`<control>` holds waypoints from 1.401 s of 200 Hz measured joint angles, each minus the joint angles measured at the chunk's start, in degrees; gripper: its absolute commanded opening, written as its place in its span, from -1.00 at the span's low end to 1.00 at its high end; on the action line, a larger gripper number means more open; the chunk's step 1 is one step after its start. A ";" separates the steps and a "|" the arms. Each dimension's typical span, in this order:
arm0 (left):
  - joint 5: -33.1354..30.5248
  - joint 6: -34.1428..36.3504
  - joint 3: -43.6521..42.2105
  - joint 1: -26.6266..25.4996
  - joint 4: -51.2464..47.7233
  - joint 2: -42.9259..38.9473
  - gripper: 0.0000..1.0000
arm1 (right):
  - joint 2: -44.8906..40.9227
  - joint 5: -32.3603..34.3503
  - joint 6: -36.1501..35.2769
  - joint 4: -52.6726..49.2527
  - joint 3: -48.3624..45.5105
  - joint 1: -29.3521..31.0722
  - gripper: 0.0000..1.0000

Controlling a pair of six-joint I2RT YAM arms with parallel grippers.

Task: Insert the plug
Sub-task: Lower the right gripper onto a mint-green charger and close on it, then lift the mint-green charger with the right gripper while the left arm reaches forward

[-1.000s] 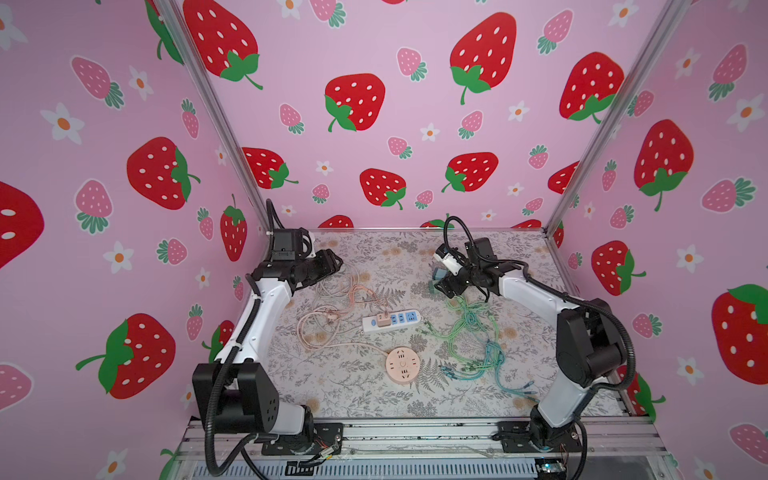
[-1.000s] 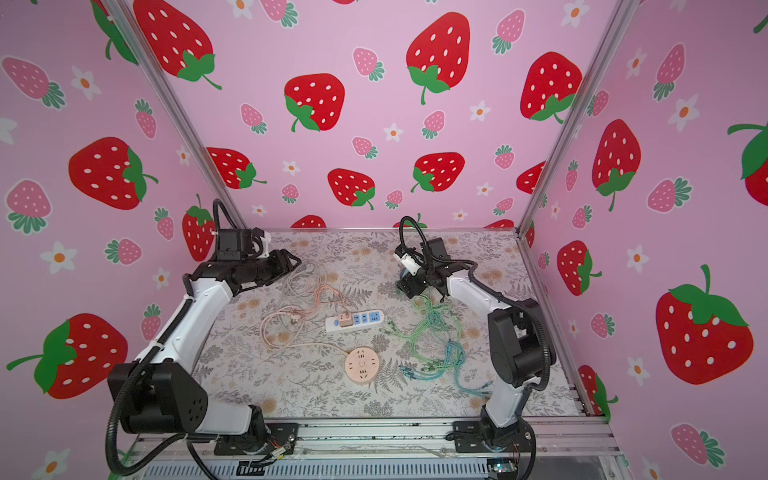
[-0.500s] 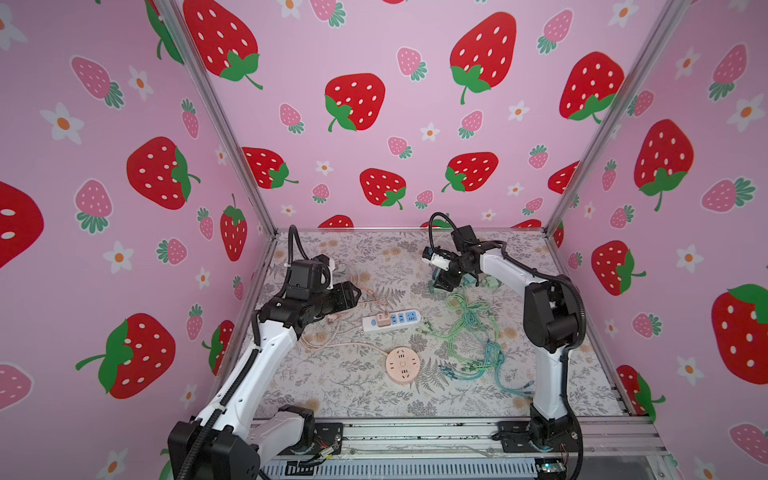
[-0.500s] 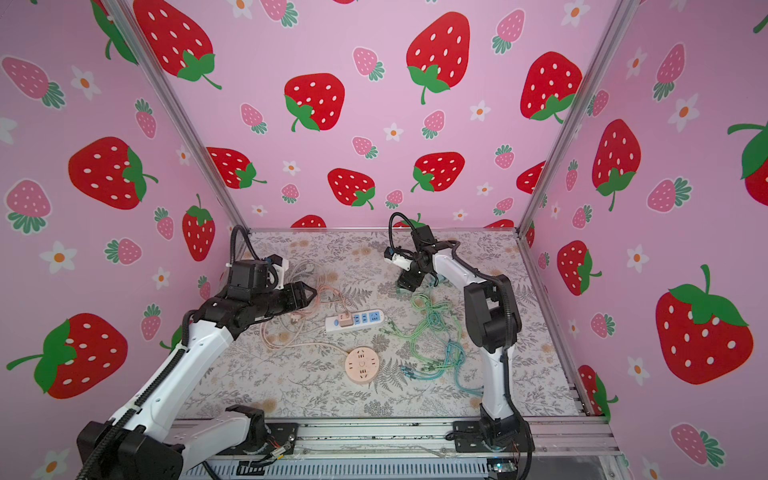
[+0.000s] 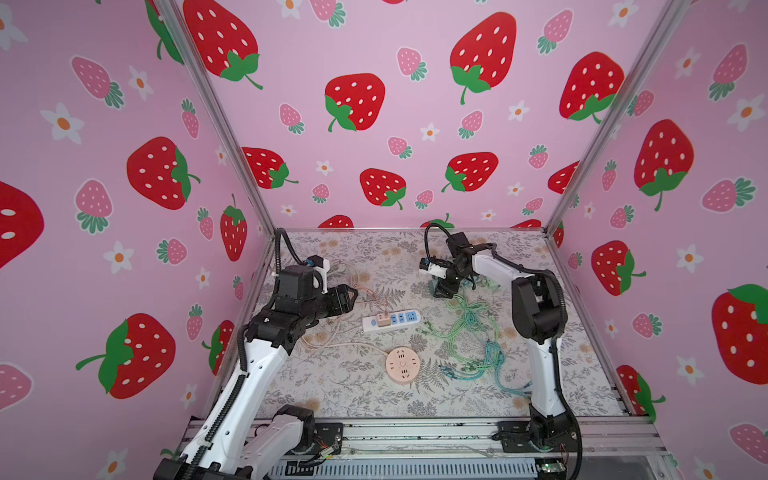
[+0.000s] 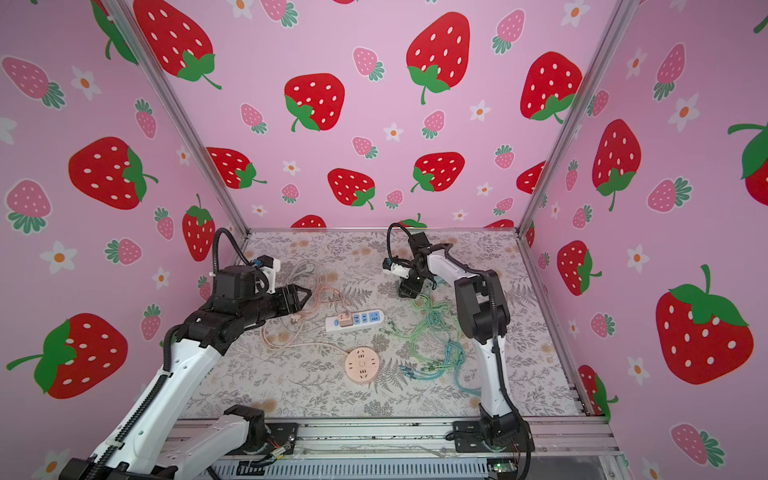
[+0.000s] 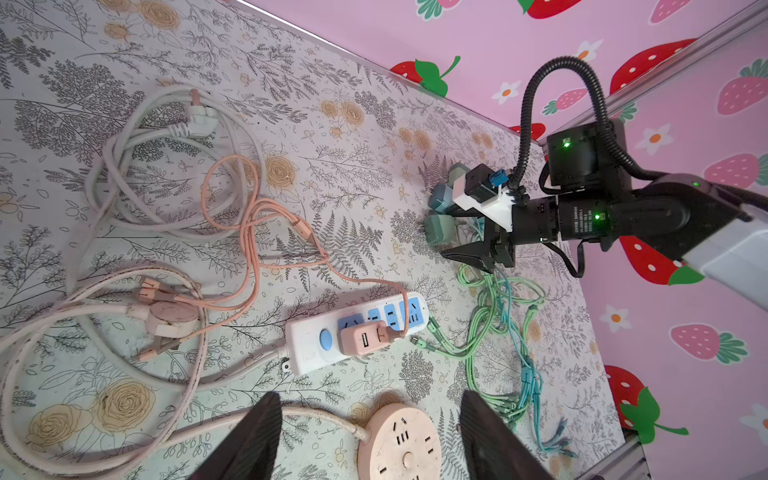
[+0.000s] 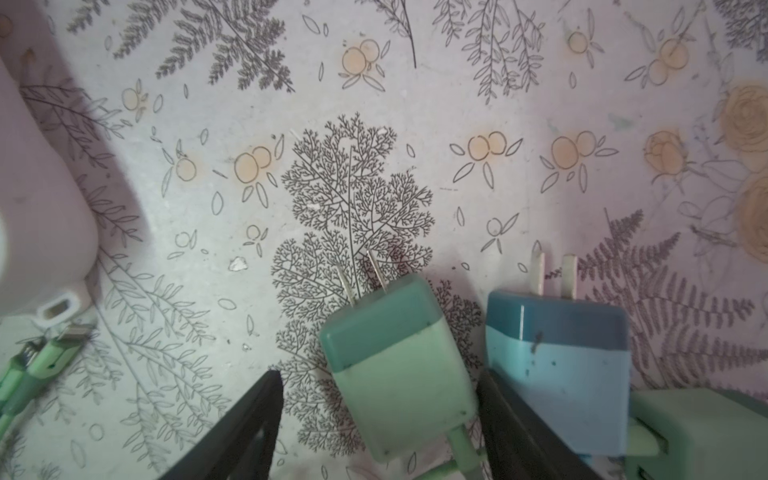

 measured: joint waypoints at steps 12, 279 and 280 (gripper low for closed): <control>0.02 0.04 0.00 0.00 -0.09 0.00 0.41 | 0.37 0.11 -0.09 -0.04 0.24 0.00 0.50; 10.73 -0.59 -0.85 0.00 5.70 4.20 0.41 | -31.15 -8.61 16.24 17.84 -14.95 -0.92 -0.62; 10.88 -0.61 -0.81 0.00 5.77 4.26 0.41 | -31.26 -8.66 16.26 17.90 -14.99 -0.92 -0.62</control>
